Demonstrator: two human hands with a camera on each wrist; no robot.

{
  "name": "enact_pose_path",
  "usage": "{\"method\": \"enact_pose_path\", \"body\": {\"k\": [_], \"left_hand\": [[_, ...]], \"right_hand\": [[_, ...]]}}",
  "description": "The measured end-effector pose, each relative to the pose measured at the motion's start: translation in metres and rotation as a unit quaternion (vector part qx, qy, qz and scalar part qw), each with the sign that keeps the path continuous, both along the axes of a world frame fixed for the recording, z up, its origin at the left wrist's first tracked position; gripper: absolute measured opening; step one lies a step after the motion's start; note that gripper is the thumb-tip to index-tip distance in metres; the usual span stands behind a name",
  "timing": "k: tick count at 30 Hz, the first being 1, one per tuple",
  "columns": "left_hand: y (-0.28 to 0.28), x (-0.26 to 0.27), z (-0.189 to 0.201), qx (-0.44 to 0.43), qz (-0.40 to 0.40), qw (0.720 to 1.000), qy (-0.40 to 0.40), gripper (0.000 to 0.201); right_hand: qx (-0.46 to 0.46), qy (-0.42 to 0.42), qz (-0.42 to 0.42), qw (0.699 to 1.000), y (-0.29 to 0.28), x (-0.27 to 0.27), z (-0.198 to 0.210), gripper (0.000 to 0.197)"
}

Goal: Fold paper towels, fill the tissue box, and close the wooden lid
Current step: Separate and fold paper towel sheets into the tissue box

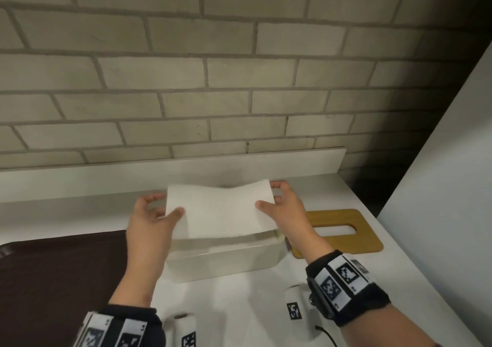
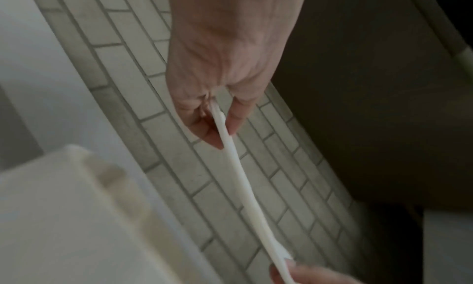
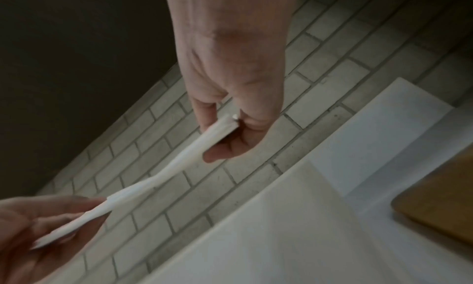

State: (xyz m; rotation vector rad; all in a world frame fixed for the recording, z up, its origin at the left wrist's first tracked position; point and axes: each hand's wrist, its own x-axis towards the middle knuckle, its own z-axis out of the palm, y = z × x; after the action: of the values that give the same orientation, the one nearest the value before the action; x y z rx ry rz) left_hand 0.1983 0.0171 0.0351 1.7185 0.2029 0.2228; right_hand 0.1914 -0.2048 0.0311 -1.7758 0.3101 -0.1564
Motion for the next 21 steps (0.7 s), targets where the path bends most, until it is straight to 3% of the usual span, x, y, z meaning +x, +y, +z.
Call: {"method": "enact_pose_path", "body": {"k": [3,7,10,13,16,19,21], "left_hand": [[-0.005,0.007,-0.017,0.185,-0.025,0.982,0.025,0.037],[-0.009,0.019,-0.035,0.354,-0.075,0.931,0.053,0.046],[-0.015,0.022,-0.038,0.440,-0.102,0.890,0.056,0.057],[-0.023,0.023,-0.038,0.519,-0.120,0.847,0.012,0.066],[-0.035,0.030,-0.042,0.542,-0.163,0.820,-0.085,0.056],[-0.045,0.030,-0.044,0.513,-0.252,0.820,-0.004,0.033],[-0.045,0.033,-0.043,0.526,-0.276,0.802,0.064,0.037]], "right_hand": [[-0.165,0.039,0.029,0.985,0.007,0.010,-0.014,0.040],[-0.332,0.081,0.060,0.938,0.016,0.017,-0.027,0.045],[-0.393,0.094,0.074,0.912,0.019,0.017,-0.030,0.054],[-0.497,0.053,0.081,0.862,0.023,0.012,-0.026,0.067],[-0.499,-0.043,0.142,0.854,0.035,0.013,-0.023,0.052],[-0.411,0.038,0.255,0.874,0.049,0.016,-0.029,0.025],[-0.401,0.082,0.274,0.870,0.048,0.021,-0.035,0.019]]}}
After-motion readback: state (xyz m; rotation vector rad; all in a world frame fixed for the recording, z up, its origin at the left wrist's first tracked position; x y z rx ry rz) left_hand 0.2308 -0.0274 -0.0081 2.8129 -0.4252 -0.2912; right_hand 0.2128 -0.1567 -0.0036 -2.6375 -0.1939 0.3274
